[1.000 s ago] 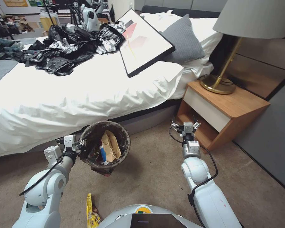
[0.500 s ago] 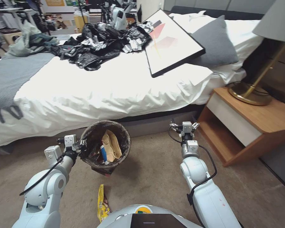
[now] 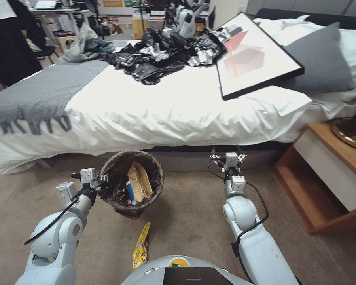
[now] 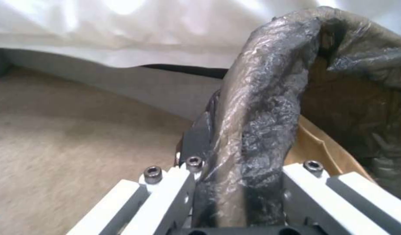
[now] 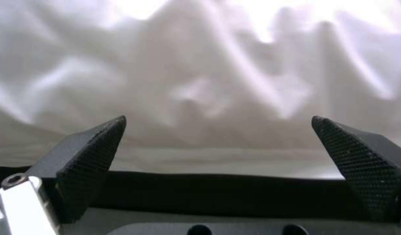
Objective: Pick up the trash bin, then pick up the garbage from the floor and place it into the trash bin.
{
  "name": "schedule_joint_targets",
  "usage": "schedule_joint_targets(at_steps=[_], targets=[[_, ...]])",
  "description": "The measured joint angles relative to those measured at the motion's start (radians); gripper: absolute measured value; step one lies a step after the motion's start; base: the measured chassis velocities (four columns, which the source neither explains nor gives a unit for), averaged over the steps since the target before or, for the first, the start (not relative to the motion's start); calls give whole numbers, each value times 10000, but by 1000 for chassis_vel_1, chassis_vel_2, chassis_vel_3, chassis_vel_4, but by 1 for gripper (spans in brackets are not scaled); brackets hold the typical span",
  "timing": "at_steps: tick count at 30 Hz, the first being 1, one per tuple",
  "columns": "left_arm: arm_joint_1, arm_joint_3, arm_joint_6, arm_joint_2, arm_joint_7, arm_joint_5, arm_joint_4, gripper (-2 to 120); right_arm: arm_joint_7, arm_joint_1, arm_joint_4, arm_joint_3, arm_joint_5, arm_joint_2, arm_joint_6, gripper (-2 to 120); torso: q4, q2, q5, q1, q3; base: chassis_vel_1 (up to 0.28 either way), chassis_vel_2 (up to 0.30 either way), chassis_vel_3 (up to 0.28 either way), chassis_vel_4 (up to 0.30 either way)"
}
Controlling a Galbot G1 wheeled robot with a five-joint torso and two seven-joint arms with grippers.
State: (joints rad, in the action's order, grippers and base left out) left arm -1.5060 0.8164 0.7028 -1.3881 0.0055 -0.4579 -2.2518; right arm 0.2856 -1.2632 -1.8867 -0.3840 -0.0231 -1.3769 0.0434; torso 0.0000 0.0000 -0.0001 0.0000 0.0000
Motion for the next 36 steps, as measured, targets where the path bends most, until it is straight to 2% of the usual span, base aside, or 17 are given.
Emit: schedule_joint_targets(at_steps=[36], targets=[[16, 63, -258, -73, 43, 134, 76, 5, 188, 122, 83, -36, 418, 22, 169, 100, 4, 0, 1, 0, 0, 87, 87, 87, 84]])
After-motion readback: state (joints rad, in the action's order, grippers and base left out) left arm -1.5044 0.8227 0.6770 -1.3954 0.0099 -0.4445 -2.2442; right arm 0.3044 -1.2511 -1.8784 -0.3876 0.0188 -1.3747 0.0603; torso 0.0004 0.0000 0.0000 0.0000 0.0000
